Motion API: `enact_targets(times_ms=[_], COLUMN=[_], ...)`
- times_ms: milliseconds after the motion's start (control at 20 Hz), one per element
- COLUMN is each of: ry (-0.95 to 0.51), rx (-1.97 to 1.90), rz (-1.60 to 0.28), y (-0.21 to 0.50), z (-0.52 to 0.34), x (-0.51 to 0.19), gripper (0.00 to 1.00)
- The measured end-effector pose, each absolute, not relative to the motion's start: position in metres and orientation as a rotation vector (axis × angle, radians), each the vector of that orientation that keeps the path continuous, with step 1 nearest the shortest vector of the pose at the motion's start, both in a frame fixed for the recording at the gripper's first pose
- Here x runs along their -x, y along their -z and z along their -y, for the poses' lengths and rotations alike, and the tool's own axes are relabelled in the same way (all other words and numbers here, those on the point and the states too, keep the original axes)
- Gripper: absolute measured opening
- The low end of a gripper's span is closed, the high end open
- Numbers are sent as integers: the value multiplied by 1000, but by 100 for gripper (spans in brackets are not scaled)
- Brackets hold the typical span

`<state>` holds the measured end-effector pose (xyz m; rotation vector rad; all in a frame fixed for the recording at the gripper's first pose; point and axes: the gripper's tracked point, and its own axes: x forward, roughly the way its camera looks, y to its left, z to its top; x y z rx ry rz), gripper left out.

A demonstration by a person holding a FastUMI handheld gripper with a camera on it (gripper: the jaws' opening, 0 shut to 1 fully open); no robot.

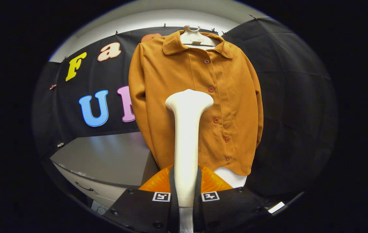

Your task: Iron the clothes twice with a garment steamer, once on the left side and once on the right side.

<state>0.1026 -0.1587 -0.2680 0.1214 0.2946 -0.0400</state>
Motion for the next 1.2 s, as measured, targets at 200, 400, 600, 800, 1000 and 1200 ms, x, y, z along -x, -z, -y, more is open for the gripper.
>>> enact_targets(times_ms=[200, 400, 600, 800, 1000, 1200], ry=[60, 78, 77, 68, 72, 74], rx=[-100, -96, -76, -103, -108, -103], rz=[-398, -499, -571, -590, -538, -396], y=[308, 346, 381, 394, 369, 299], z=[160, 162, 161, 159, 165, 172], x=[-90, -73, -48, -24, -17, -32], gripper=[20, 20, 20, 20, 20, 20])
